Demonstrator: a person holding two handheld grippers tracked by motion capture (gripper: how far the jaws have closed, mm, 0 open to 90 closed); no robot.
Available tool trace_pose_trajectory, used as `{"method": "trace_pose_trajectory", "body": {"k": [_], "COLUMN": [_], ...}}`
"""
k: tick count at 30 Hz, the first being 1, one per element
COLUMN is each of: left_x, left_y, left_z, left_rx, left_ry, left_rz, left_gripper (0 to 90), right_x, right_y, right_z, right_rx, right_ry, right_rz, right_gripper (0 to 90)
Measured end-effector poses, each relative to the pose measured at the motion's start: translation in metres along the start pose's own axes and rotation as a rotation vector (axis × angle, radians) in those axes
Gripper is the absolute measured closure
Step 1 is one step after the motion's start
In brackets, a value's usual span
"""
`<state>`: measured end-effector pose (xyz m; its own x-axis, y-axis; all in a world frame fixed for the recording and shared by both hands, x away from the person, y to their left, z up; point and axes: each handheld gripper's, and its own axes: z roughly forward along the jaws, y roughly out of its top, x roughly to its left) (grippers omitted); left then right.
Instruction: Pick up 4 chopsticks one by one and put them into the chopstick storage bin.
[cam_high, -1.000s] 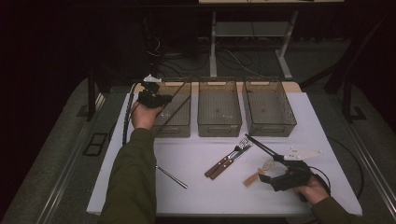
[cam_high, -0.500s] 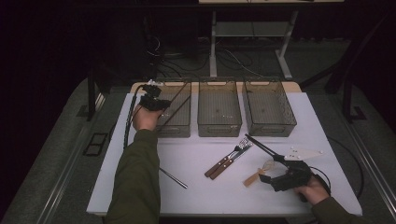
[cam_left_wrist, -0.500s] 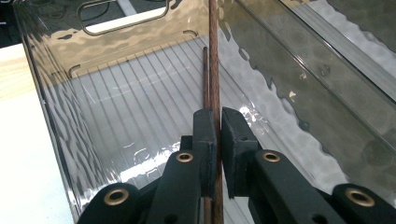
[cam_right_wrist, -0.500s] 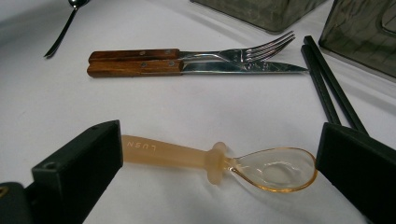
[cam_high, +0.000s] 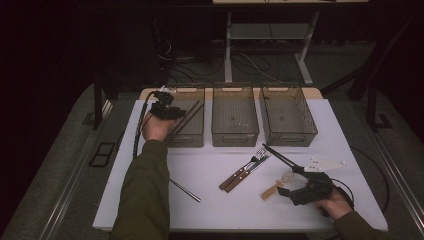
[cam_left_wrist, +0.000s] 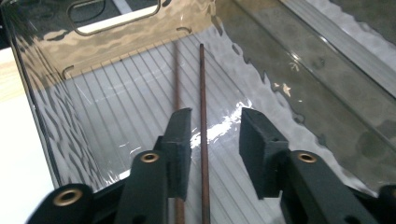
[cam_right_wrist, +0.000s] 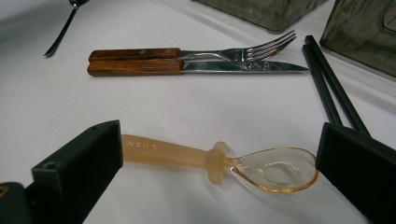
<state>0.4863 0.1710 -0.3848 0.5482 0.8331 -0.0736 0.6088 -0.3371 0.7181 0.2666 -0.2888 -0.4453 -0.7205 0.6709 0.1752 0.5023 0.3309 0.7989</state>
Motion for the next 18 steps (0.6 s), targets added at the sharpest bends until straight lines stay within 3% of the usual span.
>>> {"method": "trace_pose_trajectory", "body": {"k": [11, 18], "left_x": [-0.013, -0.027], "left_y": [-0.001, -0.01], "left_z": [-0.018, -0.03], "left_rx": [-0.047, -0.083], "left_ry": [-0.063, -0.095], "left_rz": [0.053, 0.088], "left_gripper": [43.3, 37.8], "right_x": [-0.001, 0.0], "right_y": [0.0, 0.0], "right_z": [0.001, 0.002], "right_rx": [0.003, 0.008], "right_ry": [-0.004, -0.005], "right_rz": [-0.005, -0.003], "right_gripper": [0.5, 0.5]}}
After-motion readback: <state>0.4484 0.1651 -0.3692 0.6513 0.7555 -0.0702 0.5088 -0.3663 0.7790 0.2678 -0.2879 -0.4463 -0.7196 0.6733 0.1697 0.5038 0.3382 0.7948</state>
